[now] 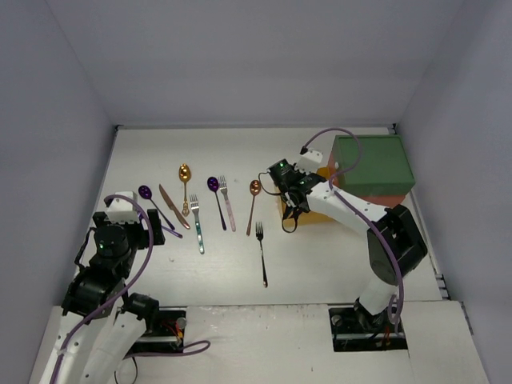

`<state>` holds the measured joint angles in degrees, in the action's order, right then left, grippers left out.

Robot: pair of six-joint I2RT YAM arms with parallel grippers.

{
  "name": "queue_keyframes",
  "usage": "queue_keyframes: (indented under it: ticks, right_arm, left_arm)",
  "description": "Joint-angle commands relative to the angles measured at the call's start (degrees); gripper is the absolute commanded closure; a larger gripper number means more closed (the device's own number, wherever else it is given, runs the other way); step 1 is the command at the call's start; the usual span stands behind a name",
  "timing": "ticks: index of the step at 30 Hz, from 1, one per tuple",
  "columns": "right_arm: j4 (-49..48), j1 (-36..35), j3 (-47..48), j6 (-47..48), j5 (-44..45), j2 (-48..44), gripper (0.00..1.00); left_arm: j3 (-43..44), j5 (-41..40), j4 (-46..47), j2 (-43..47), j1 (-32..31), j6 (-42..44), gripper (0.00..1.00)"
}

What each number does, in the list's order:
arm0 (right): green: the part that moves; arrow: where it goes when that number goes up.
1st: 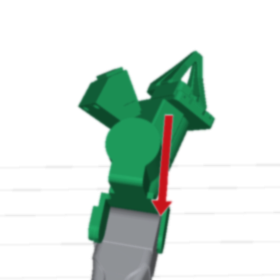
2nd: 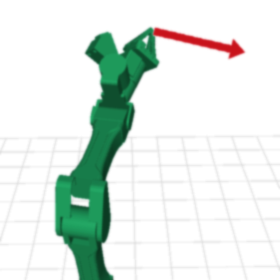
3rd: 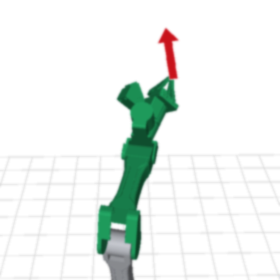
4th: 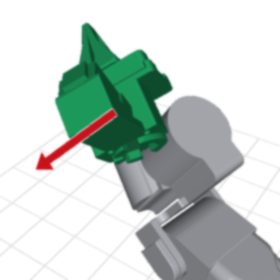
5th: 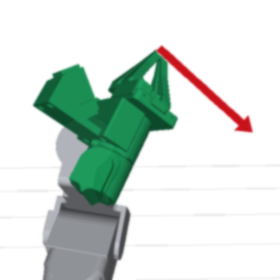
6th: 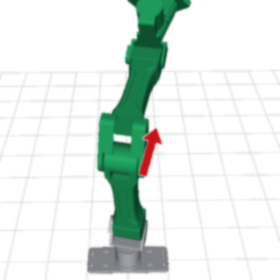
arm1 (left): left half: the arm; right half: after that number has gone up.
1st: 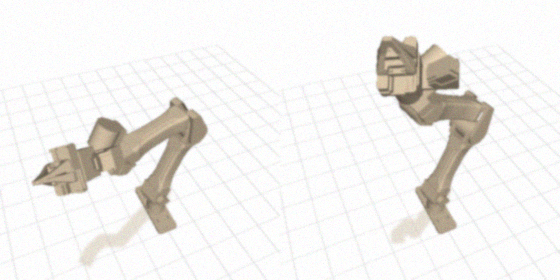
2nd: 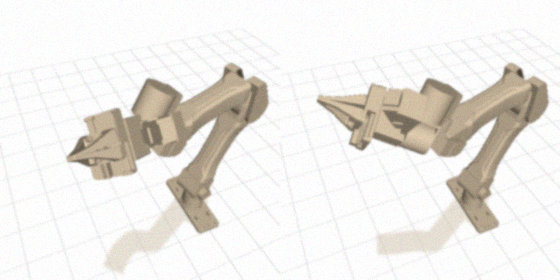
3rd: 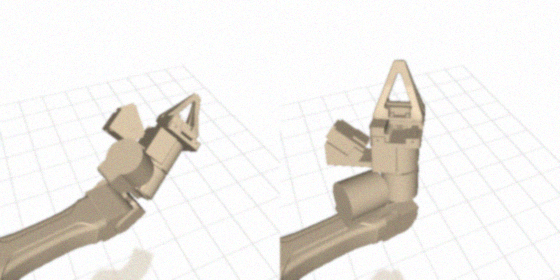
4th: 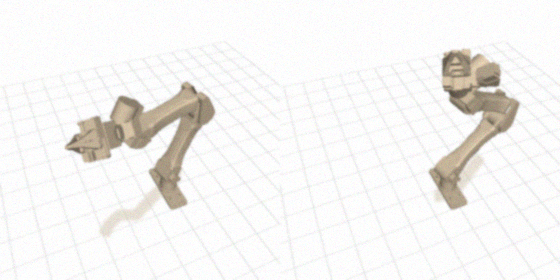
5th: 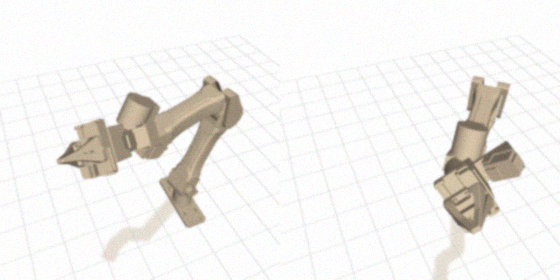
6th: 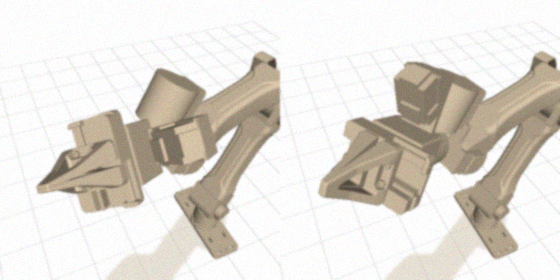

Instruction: Sort the eating utensils into containers

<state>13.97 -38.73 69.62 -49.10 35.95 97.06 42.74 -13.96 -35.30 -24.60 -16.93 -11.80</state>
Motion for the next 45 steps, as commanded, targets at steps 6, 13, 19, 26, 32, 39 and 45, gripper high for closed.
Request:
queue_keyframes:
  ticks: [6, 13, 19, 26, 32, 39, 45]
  right_arm:
    - [-2.28, 2.96, -1.07, -7.35, 4.84, 1.12, 1.00]
    - [-2.37, 2.84, -4.17, -12.84, 2.79, 2.78, 0.93]
    - [-2.37, 1.69, -4.43, -12.48, 2.04, 0.99, 0.60]
    - [-2.37, 0.41, -2.65, -2.89, 3.26, -6.24, 0.39]
    - [-2.46, -0.28, -0.65, 11.01, -0.91, -15.00, 0.37]
    - [-2.51, -0.33, -3.52, 22.23, -11.05, -25.90, 0.36]
    - [-2.54, -0.04, -8.02, 26.21, -16.63, -32.61, 0.35]
  left_arm:
    - [1.29, -0.19, 3.13, -1.77, -0.12, -0.85, 0.10]
    - [1.20, -0.19, 3.21, -2.04, -0.12, -0.95, 0.09]
    - [1.47, -0.41, 2.99, -3.22, -0.12, -1.97, 0.10]
    - [5.84, -1.24, 1.38, -10.71, -0.12, -9.17, 0.09]
    - [10.00, -1.31, 1.16, -23.32, -0.12, -18.01, 0.10]
    - [14.66, -2.77, 1.83, -39.18, -0.03, -28.05, 0.10]
    - [16.32, -1.83, 4.05, -49.53, 1.10, -34.83, 0.13]
